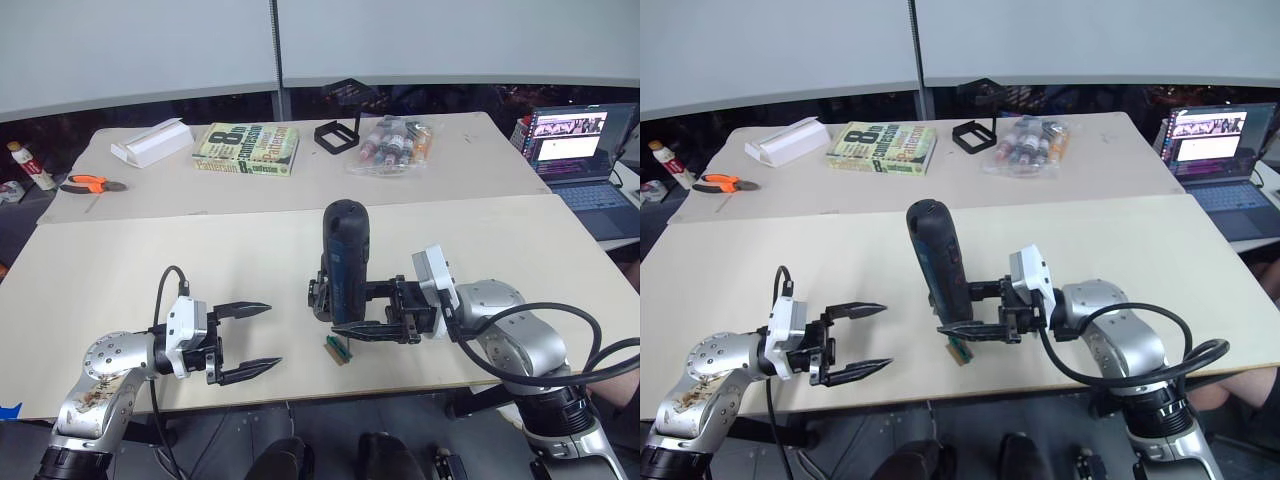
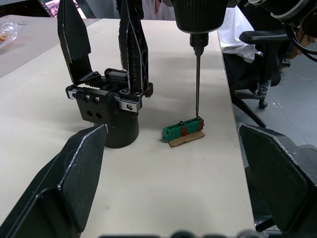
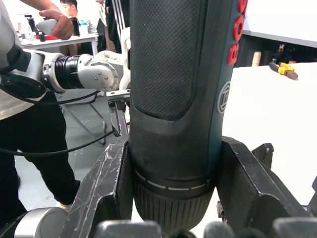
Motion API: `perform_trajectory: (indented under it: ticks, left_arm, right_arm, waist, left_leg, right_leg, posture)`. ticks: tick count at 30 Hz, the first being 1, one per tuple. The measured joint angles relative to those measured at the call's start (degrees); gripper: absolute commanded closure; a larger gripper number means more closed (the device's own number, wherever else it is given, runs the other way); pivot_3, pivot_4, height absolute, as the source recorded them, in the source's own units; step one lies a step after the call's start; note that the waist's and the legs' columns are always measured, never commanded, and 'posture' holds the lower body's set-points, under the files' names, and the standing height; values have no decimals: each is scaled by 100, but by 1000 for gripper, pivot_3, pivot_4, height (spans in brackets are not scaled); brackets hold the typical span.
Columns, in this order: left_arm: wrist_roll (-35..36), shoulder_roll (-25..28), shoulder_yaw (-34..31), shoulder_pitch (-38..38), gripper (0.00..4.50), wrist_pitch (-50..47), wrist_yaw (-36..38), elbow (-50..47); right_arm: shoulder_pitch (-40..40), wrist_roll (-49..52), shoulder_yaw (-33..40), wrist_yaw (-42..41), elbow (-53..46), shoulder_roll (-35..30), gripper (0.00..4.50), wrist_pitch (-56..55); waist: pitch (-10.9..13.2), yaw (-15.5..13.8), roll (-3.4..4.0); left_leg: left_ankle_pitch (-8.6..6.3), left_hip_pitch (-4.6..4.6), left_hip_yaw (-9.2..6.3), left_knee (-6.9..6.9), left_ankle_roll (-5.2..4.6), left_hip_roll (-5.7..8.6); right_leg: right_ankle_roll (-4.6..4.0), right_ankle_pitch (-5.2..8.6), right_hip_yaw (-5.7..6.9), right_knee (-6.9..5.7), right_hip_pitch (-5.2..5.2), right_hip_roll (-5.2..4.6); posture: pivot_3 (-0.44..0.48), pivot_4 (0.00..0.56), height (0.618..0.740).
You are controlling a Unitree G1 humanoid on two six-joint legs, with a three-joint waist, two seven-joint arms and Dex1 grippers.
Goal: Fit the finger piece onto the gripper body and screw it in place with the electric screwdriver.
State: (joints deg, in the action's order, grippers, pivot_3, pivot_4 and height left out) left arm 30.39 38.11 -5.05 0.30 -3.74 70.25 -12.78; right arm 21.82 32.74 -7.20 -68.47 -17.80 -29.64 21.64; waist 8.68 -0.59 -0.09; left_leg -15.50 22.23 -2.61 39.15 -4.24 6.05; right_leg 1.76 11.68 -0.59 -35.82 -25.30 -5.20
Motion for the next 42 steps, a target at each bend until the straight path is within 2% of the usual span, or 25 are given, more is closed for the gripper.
perform_trajectory:
  ticks: [11,25,42]
  left_arm:
    - [-11,1,196,9,0,-10,103,-36]
    - [-824,37,984,-367,0,-92,-112,9]
    - [-876,46,1028,-393,0,-269,-230,4]
  right_arm:
    - [-1,-2,-31,-5,16,41,2566,-7]
    - [-1,-12,-63,-12,100,24,2566,-23]
    - [-1,-13,-71,0,124,50,2566,-24]
  waist:
    - [0,-1,0]
    - [0,-1,0]
    - [0,-1,0]
  left_leg:
    - [0,0,0,0,0,0]
    - [0,-1,0,0,0,0]
    - [0,-1,0,0,0,0]
  right_leg:
    - [0,0,0,0,1,0]
    - [0,0,0,-1,1,0]
    - [0,0,0,-1,1,0]
  posture:
    - [0,150,740]
    - [0,150,740]
    - [0,150,740]
